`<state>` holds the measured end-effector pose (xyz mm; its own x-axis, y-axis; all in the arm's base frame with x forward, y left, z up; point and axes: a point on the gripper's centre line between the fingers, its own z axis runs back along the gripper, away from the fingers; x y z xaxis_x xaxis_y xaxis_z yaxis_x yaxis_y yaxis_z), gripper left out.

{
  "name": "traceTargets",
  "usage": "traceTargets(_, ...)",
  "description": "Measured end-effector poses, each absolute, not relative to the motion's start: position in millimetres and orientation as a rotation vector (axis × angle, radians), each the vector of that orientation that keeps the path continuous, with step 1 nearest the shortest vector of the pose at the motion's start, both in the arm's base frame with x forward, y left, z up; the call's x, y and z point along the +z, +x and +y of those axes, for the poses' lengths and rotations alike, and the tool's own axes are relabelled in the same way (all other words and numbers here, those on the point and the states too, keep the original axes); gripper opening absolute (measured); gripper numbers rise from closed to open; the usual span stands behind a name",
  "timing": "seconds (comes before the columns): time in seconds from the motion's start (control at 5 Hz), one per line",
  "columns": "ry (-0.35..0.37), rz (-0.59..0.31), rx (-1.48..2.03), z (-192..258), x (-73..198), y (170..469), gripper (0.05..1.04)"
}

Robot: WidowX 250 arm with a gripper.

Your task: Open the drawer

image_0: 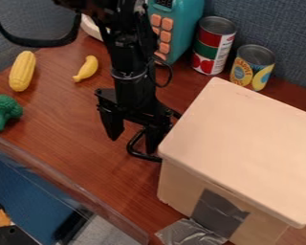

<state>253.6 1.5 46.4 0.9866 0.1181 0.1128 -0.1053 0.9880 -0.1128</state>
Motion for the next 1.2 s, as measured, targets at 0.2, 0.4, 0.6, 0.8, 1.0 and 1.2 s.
traceTargets(0.2, -0.095, -0.1, 0.114, 4, 34, 261, 0.999)
traceTargets(0.4, -0.089, -0.095, 0.129, 9, 31, 266, 0.999)
traceTargets(0.6, -0.079, -0.073, 0.138, 11, 23, 266, 0.945)
traceTargets(0.8, -0.076, -0.069, 0.138, 12, 23, 265, 0.651)
traceTargets(1.0, -0.068, -0.072, 0.121, 13, 23, 265, 0.35)
traceTargets(1.2, -0.035, -0.057, 0.118, 27, 28, 260, 0.169)
